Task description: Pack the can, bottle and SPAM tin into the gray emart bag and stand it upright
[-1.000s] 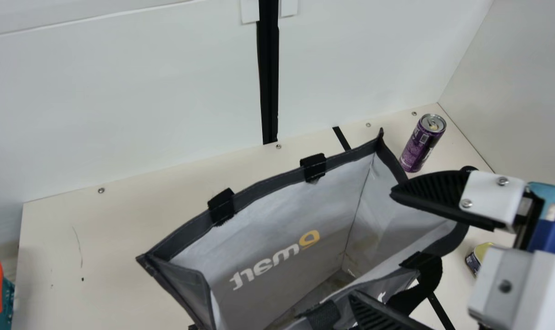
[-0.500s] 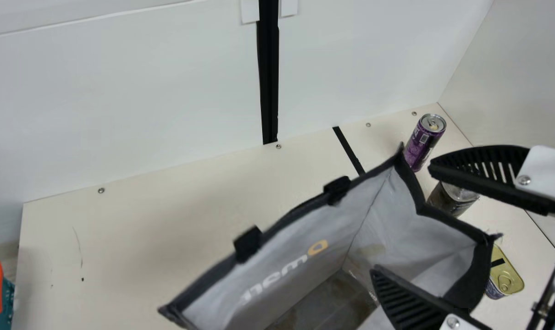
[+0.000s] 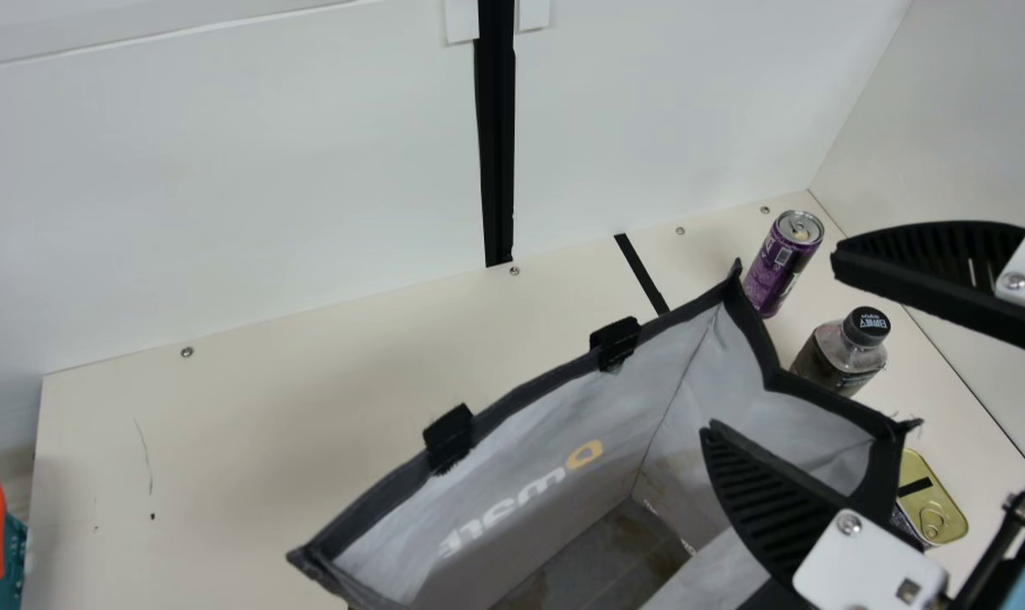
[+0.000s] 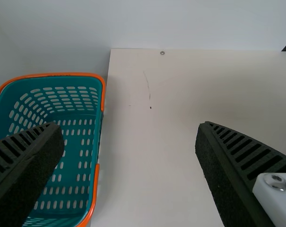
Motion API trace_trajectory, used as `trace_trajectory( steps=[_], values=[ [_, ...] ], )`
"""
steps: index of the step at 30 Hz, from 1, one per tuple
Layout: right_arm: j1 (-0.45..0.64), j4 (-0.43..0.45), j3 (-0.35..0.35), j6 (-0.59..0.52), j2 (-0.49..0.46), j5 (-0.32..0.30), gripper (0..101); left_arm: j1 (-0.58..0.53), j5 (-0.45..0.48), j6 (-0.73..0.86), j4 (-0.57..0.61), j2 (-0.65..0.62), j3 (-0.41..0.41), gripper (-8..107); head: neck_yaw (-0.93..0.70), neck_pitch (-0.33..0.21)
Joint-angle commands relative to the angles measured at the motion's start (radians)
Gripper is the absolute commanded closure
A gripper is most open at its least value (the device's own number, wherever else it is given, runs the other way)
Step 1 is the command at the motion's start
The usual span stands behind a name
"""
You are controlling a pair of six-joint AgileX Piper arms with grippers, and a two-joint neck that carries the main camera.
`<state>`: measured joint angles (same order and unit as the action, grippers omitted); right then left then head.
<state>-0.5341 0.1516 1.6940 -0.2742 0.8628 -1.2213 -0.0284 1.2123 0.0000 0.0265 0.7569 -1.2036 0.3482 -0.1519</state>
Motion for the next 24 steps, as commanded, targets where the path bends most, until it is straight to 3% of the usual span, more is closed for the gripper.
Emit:
trace_trajectory(
  steps=[1, 24],
  values=[
    [0.008, 0.004, 0.008, 0.001, 0.005, 0.001, 6, 0.000, 0.000, 0.000, 0.000, 0.000, 0.000, 9, 0.001, -0.023],
    [0.189, -0.006, 0.131, 0.028, 0.105, 0.001, 6, 0.000, 0.000, 0.000, 0.000, 0.000, 0.000, 9, 0.001, -0.023]
  ],
)
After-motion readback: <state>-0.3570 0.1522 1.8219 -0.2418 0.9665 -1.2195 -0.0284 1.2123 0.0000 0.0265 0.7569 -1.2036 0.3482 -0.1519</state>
